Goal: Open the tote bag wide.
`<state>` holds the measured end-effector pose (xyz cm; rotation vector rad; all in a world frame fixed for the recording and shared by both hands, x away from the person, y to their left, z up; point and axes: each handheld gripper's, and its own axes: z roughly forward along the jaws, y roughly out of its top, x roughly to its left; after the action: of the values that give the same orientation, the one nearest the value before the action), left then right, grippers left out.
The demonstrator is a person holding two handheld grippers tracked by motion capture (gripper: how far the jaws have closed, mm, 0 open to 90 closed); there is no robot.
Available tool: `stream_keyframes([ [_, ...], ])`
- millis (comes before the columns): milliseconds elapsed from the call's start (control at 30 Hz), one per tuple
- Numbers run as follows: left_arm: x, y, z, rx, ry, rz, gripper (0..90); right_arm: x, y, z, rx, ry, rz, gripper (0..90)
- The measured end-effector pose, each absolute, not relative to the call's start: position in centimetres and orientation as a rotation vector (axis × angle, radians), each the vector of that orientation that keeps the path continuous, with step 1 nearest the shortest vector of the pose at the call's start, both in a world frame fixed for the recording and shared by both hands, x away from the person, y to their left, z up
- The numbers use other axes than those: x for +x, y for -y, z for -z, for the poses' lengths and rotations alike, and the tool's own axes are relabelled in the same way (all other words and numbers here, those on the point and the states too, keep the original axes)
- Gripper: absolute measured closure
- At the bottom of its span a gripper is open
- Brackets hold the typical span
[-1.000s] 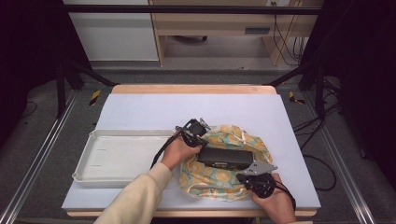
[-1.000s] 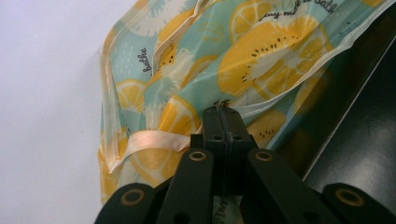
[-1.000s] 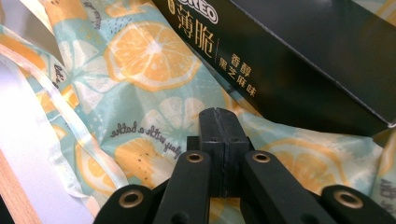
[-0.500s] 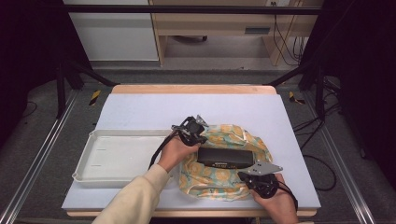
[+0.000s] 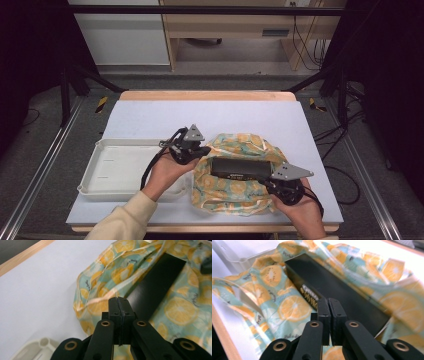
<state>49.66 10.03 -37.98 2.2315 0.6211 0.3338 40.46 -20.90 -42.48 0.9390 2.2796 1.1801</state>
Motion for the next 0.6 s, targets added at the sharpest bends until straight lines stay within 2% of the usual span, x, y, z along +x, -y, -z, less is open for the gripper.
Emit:
stream_keyframes([
  [33, 49.2, -10.5, 38.0, 2.231, -0.616, -0.349, 88.0, 40.6, 20.9, 42.2, 0.934, -2.282, -1.167, 86.6],
  [100, 48.2, -11.7, 38.0, 2.220, -0.608, -0.404, 79.8, 41.5, 20.7, 40.8, 0.913, -2.311, -1.108, 78.6],
  [133, 48.2, -11.7, 38.0, 2.220, -0.608, -0.404, 74.8, 41.5, 20.7, 40.8, 0.913, -2.311, -1.108, 78.6],
  [167, 47.6, -12.8, 38.1, 2.189, -0.624, -0.431, 67.1, 42.1, 20.4, 40.2, 0.900, -2.333, -1.061, 69.0],
  [200, 47.6, -12.8, 38.1, 2.189, -0.624, -0.431, 61.2, 42.1, 20.4, 40.2, 0.900, -2.333, -1.061, 69.0],
  [233, 47.3, -13.7, 38.2, 2.174, -0.641, -0.463, 61.2, 42.3, 20.3, 40.0, 0.904, -2.344, -1.042, 63.5],
  [300, 47.0, -15.4, 38.6, 2.148, -0.680, -0.477, 41.4, 43.3, 19.8, 39.5, 0.896, -2.402, -0.975, 51.9],
  [333, 47.0, -15.4, 38.6, 2.148, -0.680, -0.477, 36.8, 43.3, 19.8, 39.5, 0.896, -2.402, -0.975, 51.9],
  [367, 46.9, -16.7, 39.0, 2.107, -0.720, -0.463, 32.1, 43.8, 19.4, 39.4, 0.888, -2.435, -0.946, 42.1],
  [433, 46.9, -17.9, 39.6, 2.063, -0.757, -0.465, 28.3, 44.2, 19.1, 39.4, 0.870, -2.463, -0.902, 39.7],
  [533, 47.1, -18.8, 39.8, 2.100, -0.765, -0.459, 21.4, 44.5, 18.9, 39.3, 0.851, -2.494, -0.869, 35.1],
  [600, 46.9, -19.8, 39.6, 2.062, -0.792, -0.502, 17.3, 44.7, 18.7, 39.0, 0.831, -2.513, -0.841, 31.9],
])
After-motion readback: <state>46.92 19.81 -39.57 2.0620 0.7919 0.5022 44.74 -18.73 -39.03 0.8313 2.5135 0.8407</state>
